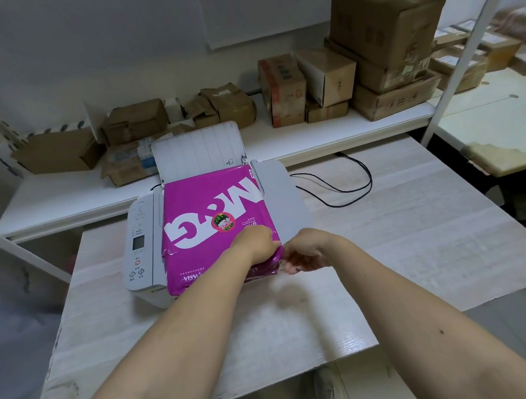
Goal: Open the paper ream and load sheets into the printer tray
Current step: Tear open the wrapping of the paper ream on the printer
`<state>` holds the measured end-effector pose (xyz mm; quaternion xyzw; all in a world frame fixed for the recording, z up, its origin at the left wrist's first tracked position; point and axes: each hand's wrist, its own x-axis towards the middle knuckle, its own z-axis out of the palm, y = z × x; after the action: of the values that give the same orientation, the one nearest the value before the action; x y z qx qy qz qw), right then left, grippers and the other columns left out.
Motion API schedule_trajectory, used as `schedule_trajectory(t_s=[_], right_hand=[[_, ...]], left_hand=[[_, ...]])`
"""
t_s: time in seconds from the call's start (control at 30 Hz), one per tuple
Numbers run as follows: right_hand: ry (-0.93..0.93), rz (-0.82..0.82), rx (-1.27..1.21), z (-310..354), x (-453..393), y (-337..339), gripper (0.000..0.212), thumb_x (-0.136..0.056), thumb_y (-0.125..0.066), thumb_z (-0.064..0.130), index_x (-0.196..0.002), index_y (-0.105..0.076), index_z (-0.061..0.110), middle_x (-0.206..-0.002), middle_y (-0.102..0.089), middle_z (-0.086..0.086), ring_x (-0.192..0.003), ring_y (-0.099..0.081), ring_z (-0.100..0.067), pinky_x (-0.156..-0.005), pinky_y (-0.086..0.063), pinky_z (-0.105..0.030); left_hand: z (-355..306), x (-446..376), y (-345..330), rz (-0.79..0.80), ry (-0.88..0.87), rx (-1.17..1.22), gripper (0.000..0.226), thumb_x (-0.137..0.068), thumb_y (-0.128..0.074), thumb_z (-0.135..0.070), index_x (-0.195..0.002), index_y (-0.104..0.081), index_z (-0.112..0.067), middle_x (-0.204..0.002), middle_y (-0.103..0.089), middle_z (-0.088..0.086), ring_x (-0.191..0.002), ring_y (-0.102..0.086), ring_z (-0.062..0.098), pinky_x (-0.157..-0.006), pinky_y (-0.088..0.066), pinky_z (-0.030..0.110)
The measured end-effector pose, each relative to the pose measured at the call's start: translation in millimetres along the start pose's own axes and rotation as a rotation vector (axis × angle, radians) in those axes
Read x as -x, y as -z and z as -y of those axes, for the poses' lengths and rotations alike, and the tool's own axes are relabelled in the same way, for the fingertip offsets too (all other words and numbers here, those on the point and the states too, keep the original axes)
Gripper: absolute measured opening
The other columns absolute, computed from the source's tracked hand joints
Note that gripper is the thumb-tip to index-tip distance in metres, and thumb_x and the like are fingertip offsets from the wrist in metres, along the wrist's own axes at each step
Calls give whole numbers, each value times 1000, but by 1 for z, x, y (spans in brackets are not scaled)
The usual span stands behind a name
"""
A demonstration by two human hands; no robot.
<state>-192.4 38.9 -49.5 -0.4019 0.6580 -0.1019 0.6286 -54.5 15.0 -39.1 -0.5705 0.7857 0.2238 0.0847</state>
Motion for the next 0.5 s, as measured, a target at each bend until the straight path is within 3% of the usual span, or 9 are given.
schedule_trajectory(t_s=[0.2,0.33,0.5], right_hand=[[92,-91,-93,-10,-2,-11,19,-83,-55,15,-66,-60,6,-52,-61,-7,-40,-55,-13,-44,-40,-15],[36,-39,-296,-20,-1,-12,18,-84,-45,7,-69,-55,8,-60,-54,-5,-38,-51,-9,-40,-39,-14],[8,-17,-248,-26,0,-12,12,-78,-52,13,-68,-58,13,-61,-58,-1,-53,-55,-12,-51,-39,-18]], left_hand=[[-2,7,0,17,-5,-7,36,-96,-45,-33,-104,-58,0,-106,-65,19,-95,-59,33,-80,-48,41],[2,8,-3,22,-21,-11,37,-91,-51,-37,-103,-57,-3,-105,-65,18,-99,-60,34,-72,-44,36],[7,9,-7,19,-19,-30,39,-86,-54,-39,-105,-55,-5,-108,-63,18,-101,-59,36,-81,-50,42]])
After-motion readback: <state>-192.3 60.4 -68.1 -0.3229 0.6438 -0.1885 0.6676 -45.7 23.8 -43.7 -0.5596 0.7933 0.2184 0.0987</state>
